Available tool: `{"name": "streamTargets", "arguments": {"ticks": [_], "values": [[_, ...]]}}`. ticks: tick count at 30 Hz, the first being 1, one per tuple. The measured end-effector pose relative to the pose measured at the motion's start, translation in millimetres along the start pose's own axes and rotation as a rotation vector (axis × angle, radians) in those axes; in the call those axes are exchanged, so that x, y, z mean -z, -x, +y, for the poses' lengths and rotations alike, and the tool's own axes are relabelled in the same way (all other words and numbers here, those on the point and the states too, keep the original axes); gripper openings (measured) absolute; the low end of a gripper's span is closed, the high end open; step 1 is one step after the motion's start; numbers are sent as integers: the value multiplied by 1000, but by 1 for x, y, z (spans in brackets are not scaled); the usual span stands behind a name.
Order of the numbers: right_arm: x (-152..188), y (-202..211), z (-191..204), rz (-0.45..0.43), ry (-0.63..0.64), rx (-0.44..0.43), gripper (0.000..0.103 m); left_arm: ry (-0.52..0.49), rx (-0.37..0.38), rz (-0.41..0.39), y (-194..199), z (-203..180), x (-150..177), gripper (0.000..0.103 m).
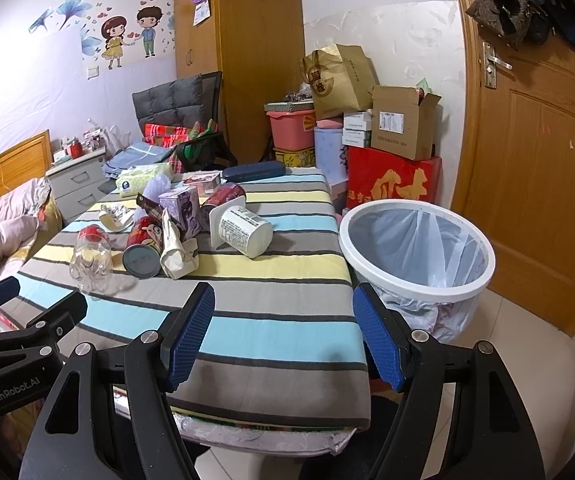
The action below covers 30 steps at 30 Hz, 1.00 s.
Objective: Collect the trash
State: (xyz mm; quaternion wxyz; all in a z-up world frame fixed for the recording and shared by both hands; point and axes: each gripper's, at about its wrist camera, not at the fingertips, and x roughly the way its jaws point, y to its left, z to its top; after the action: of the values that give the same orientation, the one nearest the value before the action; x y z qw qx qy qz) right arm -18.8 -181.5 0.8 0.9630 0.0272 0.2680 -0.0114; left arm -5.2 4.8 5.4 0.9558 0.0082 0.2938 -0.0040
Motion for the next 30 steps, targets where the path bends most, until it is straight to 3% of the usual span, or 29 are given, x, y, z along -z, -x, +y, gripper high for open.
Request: {"name": "streamTargets", "arguments": {"ticks": [30], "values": [[-2, 1, 2, -8, 2, 6, 73, 0, 1, 0, 1, 1, -1, 102]]}}
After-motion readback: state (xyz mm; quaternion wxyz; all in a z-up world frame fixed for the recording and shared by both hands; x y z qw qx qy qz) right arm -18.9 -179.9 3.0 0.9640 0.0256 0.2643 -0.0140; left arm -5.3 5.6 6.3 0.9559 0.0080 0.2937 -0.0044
